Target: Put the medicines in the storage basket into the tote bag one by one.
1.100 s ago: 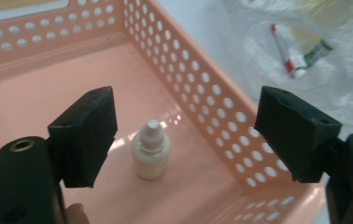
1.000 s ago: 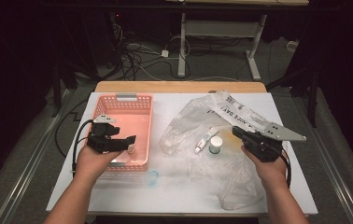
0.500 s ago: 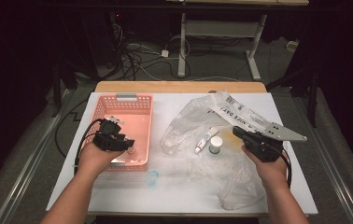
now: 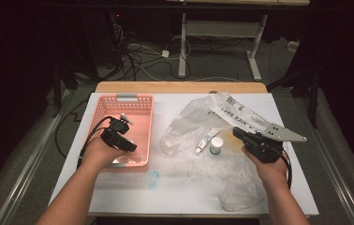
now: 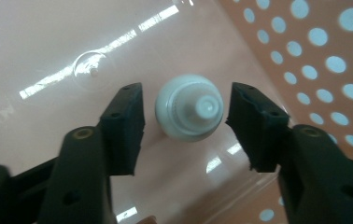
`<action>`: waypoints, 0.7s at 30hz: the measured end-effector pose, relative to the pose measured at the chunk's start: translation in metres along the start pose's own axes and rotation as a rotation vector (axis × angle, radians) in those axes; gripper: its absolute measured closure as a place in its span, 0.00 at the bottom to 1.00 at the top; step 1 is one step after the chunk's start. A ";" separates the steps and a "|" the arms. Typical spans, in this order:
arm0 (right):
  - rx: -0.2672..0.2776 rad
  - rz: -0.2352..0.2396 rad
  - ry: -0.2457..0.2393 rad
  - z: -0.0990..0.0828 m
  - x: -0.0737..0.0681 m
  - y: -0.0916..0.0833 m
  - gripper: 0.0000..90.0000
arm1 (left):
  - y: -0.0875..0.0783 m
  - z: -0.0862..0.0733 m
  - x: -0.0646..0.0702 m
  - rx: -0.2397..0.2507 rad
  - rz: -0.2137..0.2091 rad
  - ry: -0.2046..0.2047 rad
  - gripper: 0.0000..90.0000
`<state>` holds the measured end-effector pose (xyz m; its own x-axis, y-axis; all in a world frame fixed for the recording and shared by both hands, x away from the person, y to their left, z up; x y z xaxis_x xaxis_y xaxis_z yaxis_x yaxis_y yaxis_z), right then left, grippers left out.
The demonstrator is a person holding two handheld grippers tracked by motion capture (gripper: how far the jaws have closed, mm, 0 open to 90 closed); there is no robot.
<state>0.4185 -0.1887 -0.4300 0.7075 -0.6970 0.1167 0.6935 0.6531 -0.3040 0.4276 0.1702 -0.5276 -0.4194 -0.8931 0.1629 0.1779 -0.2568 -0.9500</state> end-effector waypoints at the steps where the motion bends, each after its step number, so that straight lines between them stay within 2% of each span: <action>1: 0.000 0.000 -0.001 0.000 0.000 0.000 1.00 | 0.001 0.000 0.000 -0.001 0.002 0.002 0.55; 3: 0.000 -0.001 -0.002 0.000 0.000 0.000 1.00 | 0.002 0.001 0.000 0.003 0.008 0.004 0.58; 4: -0.001 0.000 -0.001 0.000 0.000 0.000 1.00 | 0.001 0.001 0.000 0.012 0.013 0.011 0.63; 7: -0.003 0.001 -0.001 -0.001 0.000 0.000 1.00 | 0.001 0.003 -0.001 0.034 0.042 0.029 0.64; 11: -0.002 0.000 -0.007 0.000 0.000 0.000 1.00 | -0.002 0.004 0.001 0.066 0.042 0.045 0.64; 16: 0.001 -0.001 -0.001 0.000 0.000 -0.001 1.00 | -0.010 0.005 0.006 0.134 0.013 0.048 0.64; 21: 0.001 -0.002 -0.003 0.001 0.001 -0.001 1.00 | -0.024 0.003 0.019 0.233 -0.064 0.041 0.64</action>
<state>0.4184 -0.1900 -0.4289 0.7064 -0.6975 0.1204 0.6954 0.6520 -0.3024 0.4177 0.1580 -0.5012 -0.4714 -0.8576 0.2056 0.3485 -0.3953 -0.8499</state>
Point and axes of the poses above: each handheld gripper's, and its own axes: y roughly forward along the jaws, z roughly out of its top, x roughly to its right, the point moved 10 cm from there along y, roughly forward along the jaws, and after that the axes turned 8 degrees about -y, right-handed, at the moved point
